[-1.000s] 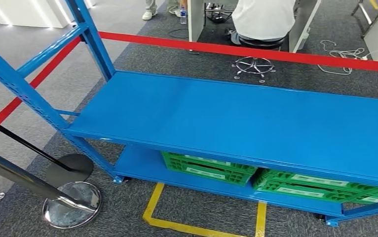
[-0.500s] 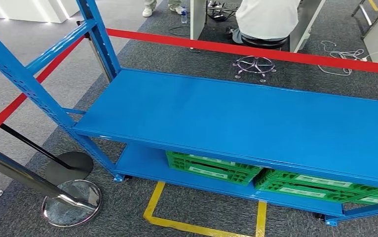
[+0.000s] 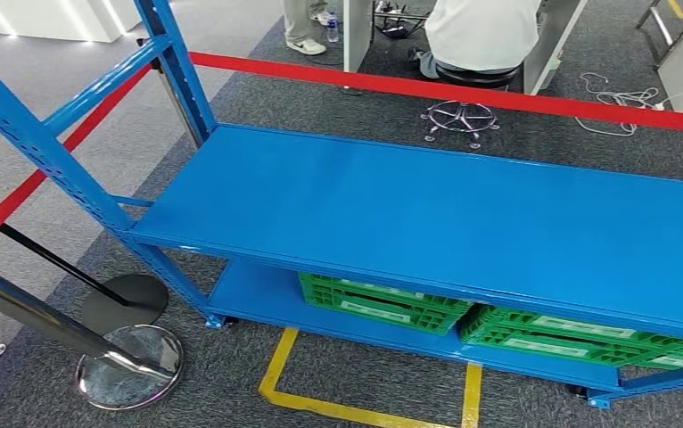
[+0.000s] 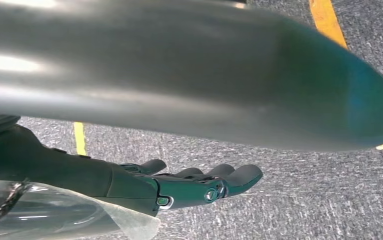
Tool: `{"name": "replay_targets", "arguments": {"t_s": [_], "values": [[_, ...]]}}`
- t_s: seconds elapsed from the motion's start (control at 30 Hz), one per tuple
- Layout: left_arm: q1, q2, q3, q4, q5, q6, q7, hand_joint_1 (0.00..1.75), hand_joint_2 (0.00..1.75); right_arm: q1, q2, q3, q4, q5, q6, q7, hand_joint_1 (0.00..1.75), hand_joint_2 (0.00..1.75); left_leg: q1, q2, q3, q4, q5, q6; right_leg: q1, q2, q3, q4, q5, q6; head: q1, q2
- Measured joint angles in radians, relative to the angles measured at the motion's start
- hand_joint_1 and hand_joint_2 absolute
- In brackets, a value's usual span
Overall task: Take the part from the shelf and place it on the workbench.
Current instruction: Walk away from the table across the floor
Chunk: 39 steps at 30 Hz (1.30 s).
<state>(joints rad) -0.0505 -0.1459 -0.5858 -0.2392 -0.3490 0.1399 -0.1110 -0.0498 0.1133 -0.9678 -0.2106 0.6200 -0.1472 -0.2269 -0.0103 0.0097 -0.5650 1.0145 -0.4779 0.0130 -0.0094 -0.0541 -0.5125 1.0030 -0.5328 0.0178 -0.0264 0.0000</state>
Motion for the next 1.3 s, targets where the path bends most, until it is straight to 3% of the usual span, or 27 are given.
{"name": "replay_targets", "arguments": {"t_s": [0.33, 0.53, 0.63, 0.7, 0.77, 0.8, 0.83, 0.87, 0.93, 0.97, 1.0, 1.07, 1.13, 1.23, 1.3], "values": [[-0.001, 0.002, -0.016, 0.000, 0.020, 0.000, 0.000, 0.00, 0.00, 0.000, 0.000, -0.004, 0.000, -0.022, 0.019, -0.008, 0.00, 0.00, 0.000, 0.000, 0.000, 0.001, -0.001, 0.001, -0.001, 0.000, 0.000, -0.001, 0.000, 0.001, 0.000, 0.000], [-0.001, 0.006, -0.025, 0.000, 0.025, 0.000, -0.001, 0.00, 0.00, 0.000, 0.000, -0.004, 0.000, -0.027, 0.022, -0.009, 0.00, 0.00, -0.006, 0.000, 0.000, 0.006, -0.007, 0.016, -0.006, -0.001, 0.005, -0.005, 0.002, 0.013, 0.000, 0.000], [-0.001, 0.005, -0.028, -0.001, 0.026, 0.000, -0.001, 0.00, 0.00, -0.002, 0.000, -0.004, 0.000, -0.029, 0.023, -0.010, 0.00, 0.00, -0.001, -0.001, 0.012, -0.017, 0.003, 0.030, -0.006, 0.007, 0.006, -0.002, -0.007, 0.023, 0.000, 0.000], [-0.002, 0.004, -0.029, -0.002, 0.028, 0.001, -0.001, 0.00, 0.00, -0.002, -0.001, -0.004, -0.001, -0.031, 0.023, -0.011, 0.00, 0.00, 0.006, -0.003, 0.024, -0.036, 0.011, 0.038, -0.006, 0.032, -0.031, 0.073, -0.049, 0.025, 0.005, 0.000], [-0.002, 0.004, -0.031, -0.003, 0.032, 0.001, -0.001, 0.00, 0.00, 0.001, -0.002, -0.004, -0.001, -0.032, 0.023, -0.011, 0.00, 0.00, 0.005, -0.006, 0.026, -0.037, 0.010, 0.041, -0.006, 0.050, -0.107, 0.212, -0.104, 0.027, 0.008, 0.000], [-0.002, 0.004, -0.033, -0.003, 0.034, 0.001, -0.001, 0.00, 0.00, 0.003, -0.002, -0.004, -0.001, -0.033, 0.023, -0.010, 0.00, 0.00, 0.005, -0.008, 0.027, -0.037, 0.008, 0.041, -0.007, 0.052, -0.139, 0.263, -0.113, 0.029, 0.009, 0.000], [-0.002, 0.004, -0.035, -0.003, 0.035, 0.001, -0.001, 0.00, 0.00, 0.005, -0.003, -0.004, -0.001, -0.034, 0.023, -0.010, 0.00, 0.00, 0.005, -0.010, 0.029, -0.036, 0.006, 0.039, -0.008, 0.052, -0.154, 0.277, -0.102, 0.031, 0.009, 0.000], [-0.002, 0.004, -0.037, -0.003, 0.036, 0.001, -0.001, 0.00, 0.00, 0.007, -0.003, -0.004, -0.001, -0.034, 0.023, -0.010, 0.00, 0.00, 0.006, -0.013, 0.033, -0.035, 0.003, 0.036, -0.009, 0.052, -0.149, 0.249, -0.069, 0.032, 0.009, 0.000], [-0.002, 0.004, -0.040, -0.003, 0.038, 0.000, -0.001, 0.00, 0.00, 0.008, -0.004, -0.004, -0.001, -0.034, 0.023, -0.009, 0.00, 0.00, 0.008, -0.017, 0.041, -0.030, -0.007, 0.025, -0.014, 0.053, -0.093, 0.114, 0.009, 0.035, 0.010, 0.000], [-0.003, 0.004, -0.042, -0.003, 0.039, 0.000, -0.001, 0.00, 0.00, 0.007, -0.004, -0.004, -0.001, -0.034, 0.023, -0.009, 0.00, 0.00, 0.007, -0.018, 0.043, -0.025, -0.013, 0.019, -0.015, 0.054, -0.064, 0.057, 0.031, 0.033, 0.011, 0.000], [-0.003, 0.005, -0.044, -0.003, 0.040, 0.000, -0.001, 0.00, 0.00, 0.006, -0.005, -0.004, -0.001, -0.034, 0.024, -0.009, 0.00, 0.00, 0.005, -0.019, 0.043, -0.020, -0.017, 0.013, -0.015, 0.056, -0.046, 0.022, 0.040, 0.029, 0.012, 0.000], [-0.004, 0.006, -0.047, -0.003, 0.042, 0.001, 0.000, 0.00, 0.00, 0.007, -0.005, -0.004, -0.001, -0.034, 0.025, -0.009, 0.00, 0.00, 0.003, -0.020, 0.042, -0.014, -0.021, 0.005, -0.012, 0.058, -0.038, 0.010, 0.036, 0.016, 0.011, 0.000], [-0.004, 0.006, -0.048, -0.003, 0.044, 0.002, 0.000, 0.00, 0.00, 0.009, -0.005, -0.004, -0.001, -0.034, 0.024, -0.008, 0.00, 0.00, 0.004, -0.020, 0.042, -0.014, -0.021, 0.014, -0.011, 0.058, -0.040, 0.012, 0.037, 0.012, 0.009, 0.000], [-0.004, 0.007, -0.051, -0.003, 0.046, 0.002, 0.000, 0.00, 0.00, 0.009, -0.005, -0.005, -0.001, -0.034, 0.022, -0.008, 0.00, 0.00, 0.004, -0.020, 0.042, -0.015, -0.020, 0.038, -0.009, 0.059, -0.039, 0.011, 0.036, 0.010, 0.008, 0.000], [-0.005, 0.007, -0.053, -0.003, 0.046, 0.002, 0.000, 0.00, 0.00, 0.008, -0.005, -0.005, -0.001, -0.034, 0.022, -0.008, 0.00, 0.00, 0.004, -0.020, 0.043, -0.016, -0.018, 0.044, -0.007, 0.059, -0.039, 0.011, 0.034, 0.006, 0.008, 0.000]]}}
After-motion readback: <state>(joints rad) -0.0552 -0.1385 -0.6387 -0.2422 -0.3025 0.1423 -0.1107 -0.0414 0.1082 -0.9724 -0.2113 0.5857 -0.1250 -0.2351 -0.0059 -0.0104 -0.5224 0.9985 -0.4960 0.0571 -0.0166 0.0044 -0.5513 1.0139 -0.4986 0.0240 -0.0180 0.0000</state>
